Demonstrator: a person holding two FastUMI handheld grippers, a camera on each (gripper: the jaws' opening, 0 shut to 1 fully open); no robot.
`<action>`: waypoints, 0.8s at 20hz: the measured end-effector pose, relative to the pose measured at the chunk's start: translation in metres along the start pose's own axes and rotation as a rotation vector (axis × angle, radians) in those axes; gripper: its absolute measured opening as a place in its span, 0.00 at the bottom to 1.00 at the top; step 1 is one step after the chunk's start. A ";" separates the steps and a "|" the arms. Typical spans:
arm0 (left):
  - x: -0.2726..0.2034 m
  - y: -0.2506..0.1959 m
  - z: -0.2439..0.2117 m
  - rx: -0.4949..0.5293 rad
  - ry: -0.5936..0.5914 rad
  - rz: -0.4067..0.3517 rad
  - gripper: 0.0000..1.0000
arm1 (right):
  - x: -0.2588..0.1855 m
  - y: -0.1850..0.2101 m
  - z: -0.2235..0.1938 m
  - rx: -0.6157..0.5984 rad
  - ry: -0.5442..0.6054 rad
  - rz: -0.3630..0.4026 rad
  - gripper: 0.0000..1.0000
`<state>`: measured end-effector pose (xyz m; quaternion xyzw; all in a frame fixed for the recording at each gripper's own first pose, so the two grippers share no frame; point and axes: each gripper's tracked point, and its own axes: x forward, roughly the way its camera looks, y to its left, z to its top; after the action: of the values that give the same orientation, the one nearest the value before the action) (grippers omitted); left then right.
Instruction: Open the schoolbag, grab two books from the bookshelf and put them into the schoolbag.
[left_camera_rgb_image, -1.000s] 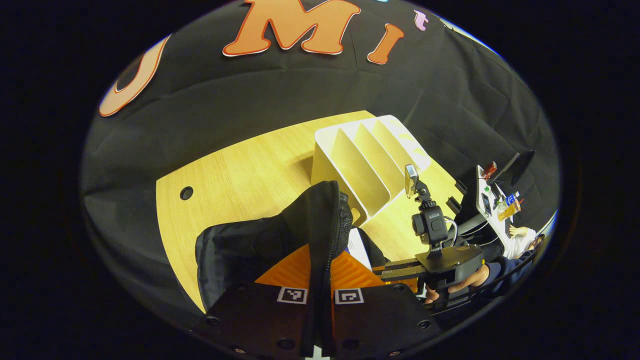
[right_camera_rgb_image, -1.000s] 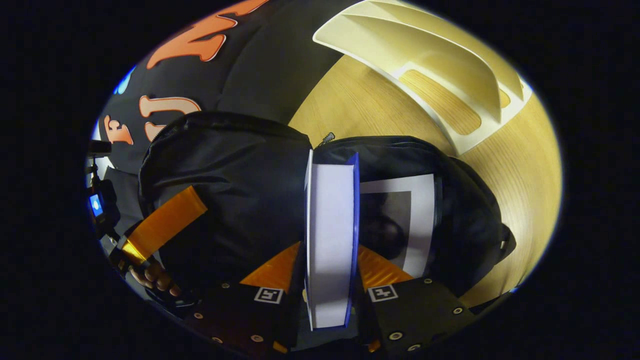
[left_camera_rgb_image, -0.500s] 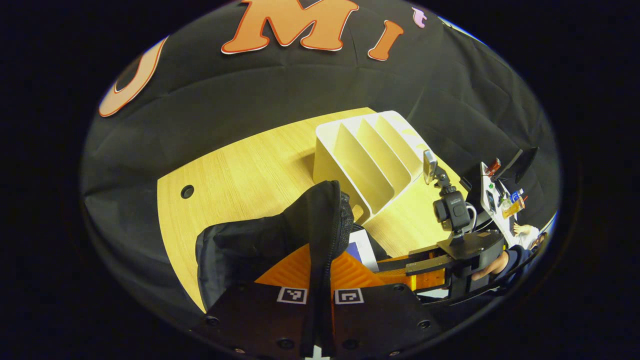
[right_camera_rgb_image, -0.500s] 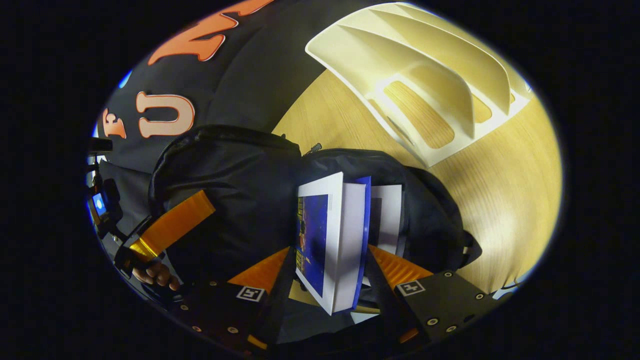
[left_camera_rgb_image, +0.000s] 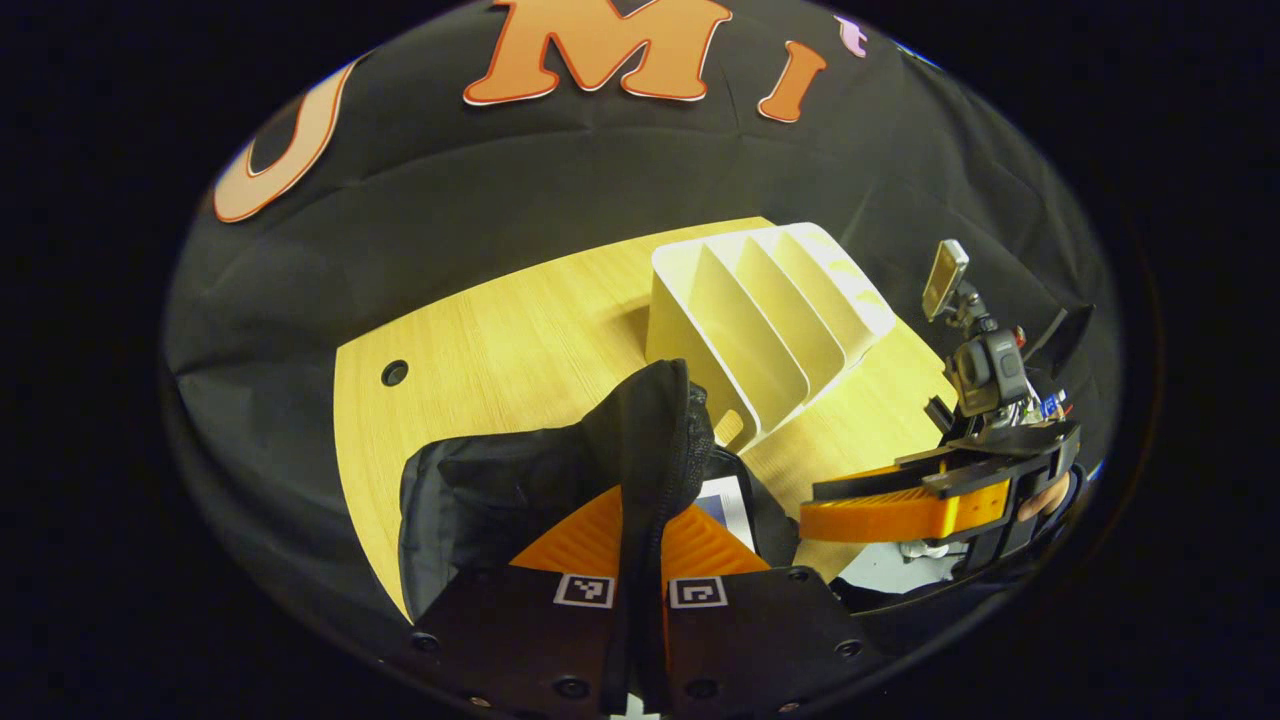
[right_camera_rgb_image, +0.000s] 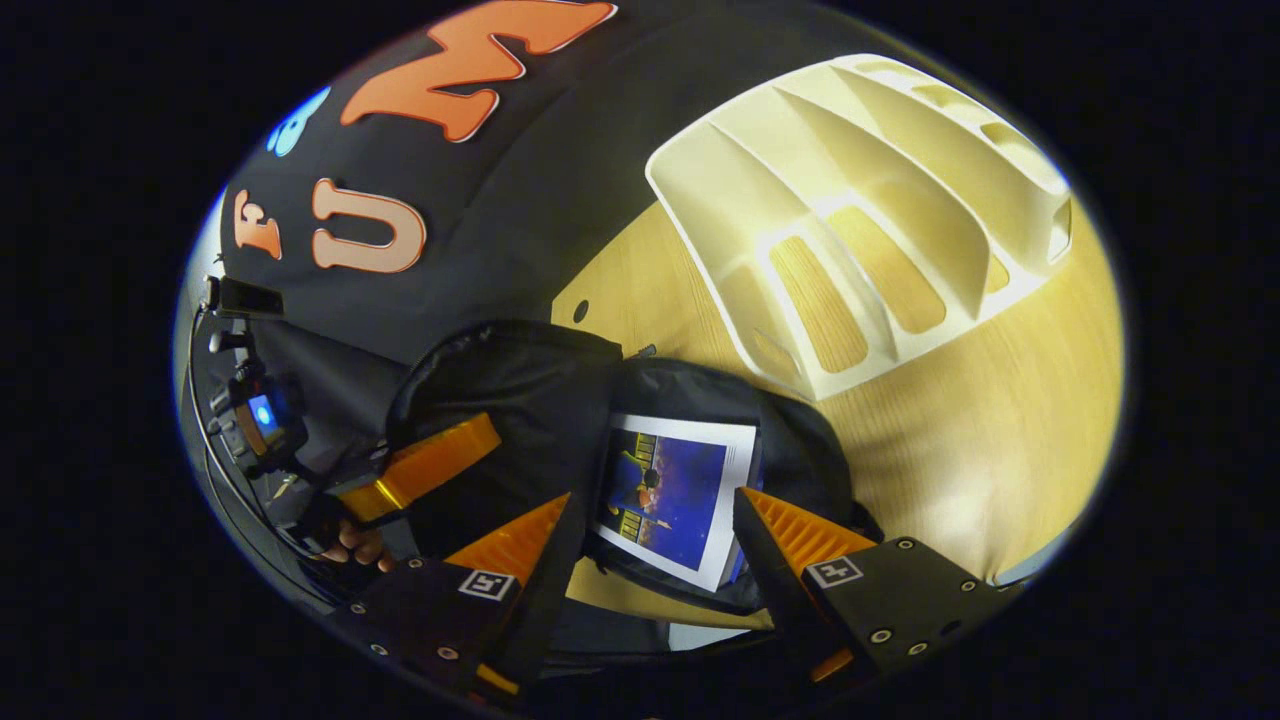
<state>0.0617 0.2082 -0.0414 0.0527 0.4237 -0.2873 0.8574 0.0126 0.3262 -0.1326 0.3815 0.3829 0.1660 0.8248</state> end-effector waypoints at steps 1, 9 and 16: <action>0.001 -0.002 -0.006 -0.010 0.006 0.013 0.06 | -0.010 0.002 0.003 -0.005 0.010 0.012 0.90; 0.014 -0.022 -0.014 -0.049 0.033 0.129 0.07 | -0.068 -0.009 0.048 -0.159 -0.027 0.024 0.91; 0.010 -0.071 -0.020 -0.095 0.032 0.149 0.44 | -0.106 -0.017 0.075 -0.284 -0.055 0.037 0.98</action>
<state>0.0143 0.1519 -0.0512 0.0478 0.4454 -0.2016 0.8710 0.0006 0.2177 -0.0604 0.2722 0.3256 0.2229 0.8776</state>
